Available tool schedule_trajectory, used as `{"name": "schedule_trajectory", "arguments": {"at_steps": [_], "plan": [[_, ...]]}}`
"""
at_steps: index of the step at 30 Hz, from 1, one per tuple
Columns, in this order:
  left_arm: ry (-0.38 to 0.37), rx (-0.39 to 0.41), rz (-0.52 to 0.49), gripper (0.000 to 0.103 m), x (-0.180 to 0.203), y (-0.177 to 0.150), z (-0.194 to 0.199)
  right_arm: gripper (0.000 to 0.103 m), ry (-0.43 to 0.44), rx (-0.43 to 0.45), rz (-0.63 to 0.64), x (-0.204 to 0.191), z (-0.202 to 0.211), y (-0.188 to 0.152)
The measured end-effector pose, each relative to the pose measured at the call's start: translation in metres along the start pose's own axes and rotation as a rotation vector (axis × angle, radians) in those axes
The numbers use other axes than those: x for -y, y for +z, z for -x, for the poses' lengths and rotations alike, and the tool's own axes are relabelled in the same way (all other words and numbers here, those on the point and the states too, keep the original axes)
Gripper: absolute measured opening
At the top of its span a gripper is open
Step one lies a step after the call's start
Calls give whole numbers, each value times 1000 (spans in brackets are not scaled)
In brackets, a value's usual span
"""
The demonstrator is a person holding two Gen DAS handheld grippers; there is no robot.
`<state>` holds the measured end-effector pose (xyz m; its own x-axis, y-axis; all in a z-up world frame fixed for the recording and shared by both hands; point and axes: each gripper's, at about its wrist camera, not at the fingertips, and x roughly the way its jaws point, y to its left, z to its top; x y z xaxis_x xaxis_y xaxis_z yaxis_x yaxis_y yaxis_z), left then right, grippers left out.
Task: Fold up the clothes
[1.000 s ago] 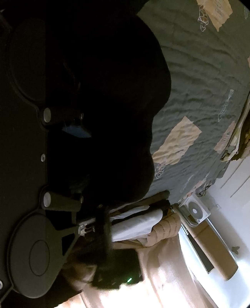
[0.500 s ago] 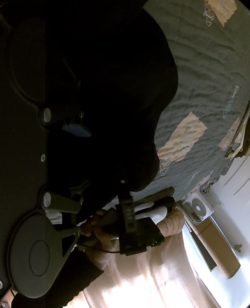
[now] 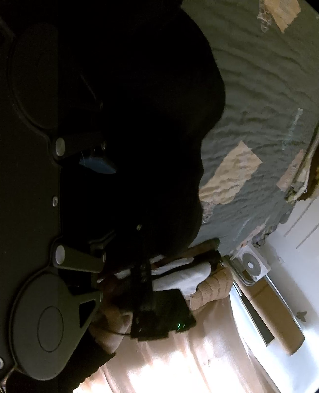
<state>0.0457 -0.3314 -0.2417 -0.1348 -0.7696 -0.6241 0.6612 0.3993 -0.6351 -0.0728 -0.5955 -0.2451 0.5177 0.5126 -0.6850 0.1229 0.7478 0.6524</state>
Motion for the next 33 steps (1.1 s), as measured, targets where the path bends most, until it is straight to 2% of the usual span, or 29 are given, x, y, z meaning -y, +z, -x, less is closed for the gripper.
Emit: {"name": "schedule_trajectory", "arguments": {"at_steps": [4,8,13,17,19,21,24,26,28,30,32,33], "plan": [[28,7,-42,55,8,4,-2,22,13,60,0,-13,32,-4],[36,4,-100,55,21,9,-10,21,7,109,-1,-26,64,-8],[46,5,-164,55,40,11,-30,21,-46,183,-21,-32,110,-18],[63,-19,-170,55,43,8,-46,17,-153,294,-31,-41,152,-30],[98,-41,-178,55,42,4,-54,16,-143,372,-70,-41,174,-38],[95,-52,-174,55,39,2,-57,16,-180,387,-50,-44,181,-44],[91,-66,-168,55,36,-1,-59,18,-199,335,-63,-27,169,-46],[89,-65,-168,55,37,-1,-56,24,-178,287,-55,-14,152,-42],[92,-65,-169,55,36,-2,-53,36,-125,236,-17,-2,130,-32],[93,-63,-162,56,34,-3,-50,56,-51,192,13,20,111,-21],[86,-64,-159,56,32,-3,-47,72,31,142,3,45,95,-10],[83,-66,-161,57,32,-3,-46,75,68,115,-5,57,87,-5]]}}
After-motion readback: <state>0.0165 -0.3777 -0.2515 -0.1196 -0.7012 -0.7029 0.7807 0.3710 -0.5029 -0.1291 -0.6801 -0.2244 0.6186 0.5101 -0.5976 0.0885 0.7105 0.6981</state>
